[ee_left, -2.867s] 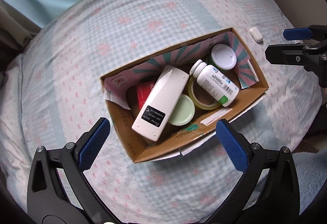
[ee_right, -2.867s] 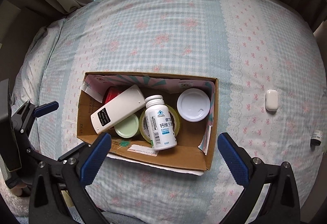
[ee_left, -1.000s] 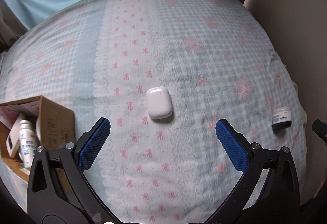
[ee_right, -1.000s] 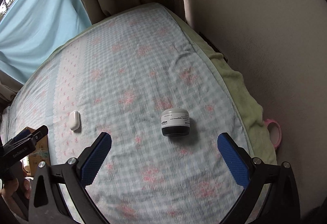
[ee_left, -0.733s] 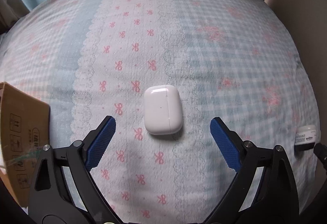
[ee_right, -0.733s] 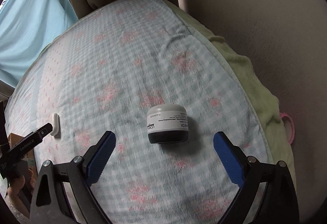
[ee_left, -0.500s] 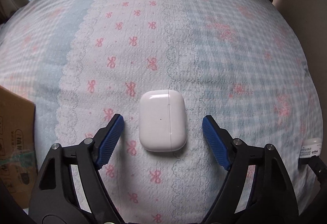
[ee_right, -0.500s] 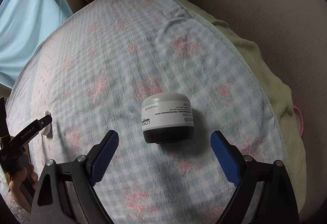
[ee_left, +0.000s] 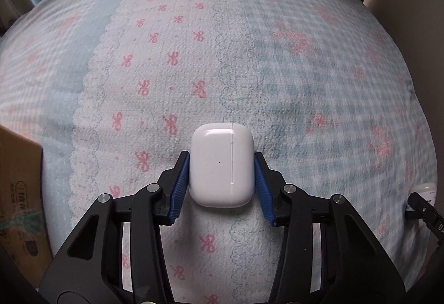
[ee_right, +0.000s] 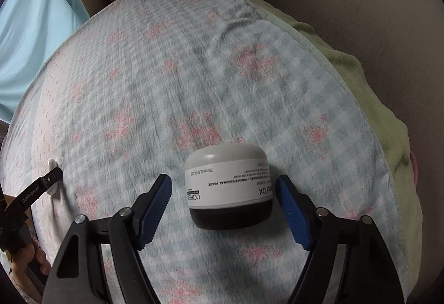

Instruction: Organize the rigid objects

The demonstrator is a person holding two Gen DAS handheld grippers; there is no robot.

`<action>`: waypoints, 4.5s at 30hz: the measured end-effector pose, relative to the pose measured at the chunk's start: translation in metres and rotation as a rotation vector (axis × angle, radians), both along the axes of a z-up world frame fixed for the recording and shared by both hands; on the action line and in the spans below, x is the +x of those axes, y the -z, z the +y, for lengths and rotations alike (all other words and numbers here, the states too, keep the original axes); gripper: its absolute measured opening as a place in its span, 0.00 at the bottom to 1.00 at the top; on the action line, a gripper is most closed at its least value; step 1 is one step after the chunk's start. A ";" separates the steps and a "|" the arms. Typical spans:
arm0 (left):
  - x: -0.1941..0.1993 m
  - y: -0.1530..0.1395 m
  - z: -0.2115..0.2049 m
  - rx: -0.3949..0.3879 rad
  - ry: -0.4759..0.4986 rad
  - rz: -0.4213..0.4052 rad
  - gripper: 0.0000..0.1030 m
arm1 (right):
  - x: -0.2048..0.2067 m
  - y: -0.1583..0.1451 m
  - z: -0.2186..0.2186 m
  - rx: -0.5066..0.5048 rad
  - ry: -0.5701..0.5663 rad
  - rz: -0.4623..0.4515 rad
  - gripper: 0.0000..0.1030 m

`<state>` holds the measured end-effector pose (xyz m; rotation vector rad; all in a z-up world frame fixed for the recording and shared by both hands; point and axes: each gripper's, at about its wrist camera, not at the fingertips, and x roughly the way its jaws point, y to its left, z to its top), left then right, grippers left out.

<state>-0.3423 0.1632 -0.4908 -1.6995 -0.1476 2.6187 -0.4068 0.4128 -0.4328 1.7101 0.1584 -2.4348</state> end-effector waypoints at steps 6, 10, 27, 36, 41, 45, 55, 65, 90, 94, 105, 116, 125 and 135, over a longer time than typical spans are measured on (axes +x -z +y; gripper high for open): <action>0.001 -0.002 -0.003 0.023 -0.011 -0.001 0.40 | 0.004 -0.001 0.004 0.003 -0.017 -0.009 0.52; 0.003 -0.002 -0.004 0.028 -0.010 -0.003 0.40 | 0.011 -0.004 0.008 -0.014 -0.013 -0.021 0.52; 0.047 -0.091 -0.042 0.087 -0.014 0.077 0.40 | 0.055 -0.064 -0.003 -0.029 -0.064 0.021 0.51; 0.088 -0.183 -0.105 0.125 0.003 0.104 0.40 | 0.106 -0.128 -0.072 -0.073 -0.199 0.042 0.51; 0.115 -0.220 -0.156 0.144 0.014 0.116 0.40 | 0.152 -0.159 -0.131 -0.112 -0.291 0.045 0.51; 0.136 -0.239 -0.205 0.143 0.004 0.127 0.40 | 0.183 -0.178 -0.181 -0.160 -0.329 0.042 0.51; 0.182 -0.254 -0.331 0.097 0.032 0.107 0.40 | 0.248 -0.203 -0.291 -0.184 -0.383 0.017 0.51; 0.173 -0.220 -0.406 0.110 0.121 0.047 0.40 | 0.282 -0.171 -0.378 -0.135 -0.362 -0.041 0.51; 0.107 -0.106 -0.394 0.025 0.337 -0.198 0.40 | 0.245 -0.029 -0.458 0.263 -0.744 -0.266 0.51; 0.099 -0.093 -0.387 0.004 0.390 -0.241 0.40 | 0.239 -0.018 -0.456 0.293 -0.761 -0.282 0.51; 0.095 -0.086 -0.384 -0.002 0.461 -0.296 0.40 | 0.239 -0.007 -0.466 0.297 -0.812 -0.333 0.51; 0.101 -0.107 -0.388 0.033 0.504 -0.249 1.00 | 0.242 -0.020 -0.473 0.316 -0.862 -0.316 1.00; 0.122 -0.139 -0.394 0.008 0.465 -0.205 1.00 | 0.253 -0.047 -0.466 0.284 -0.852 -0.239 1.00; 0.148 -0.200 -0.384 -0.023 0.504 -0.051 1.00 | 0.273 -0.109 -0.431 0.163 -0.702 -0.132 1.00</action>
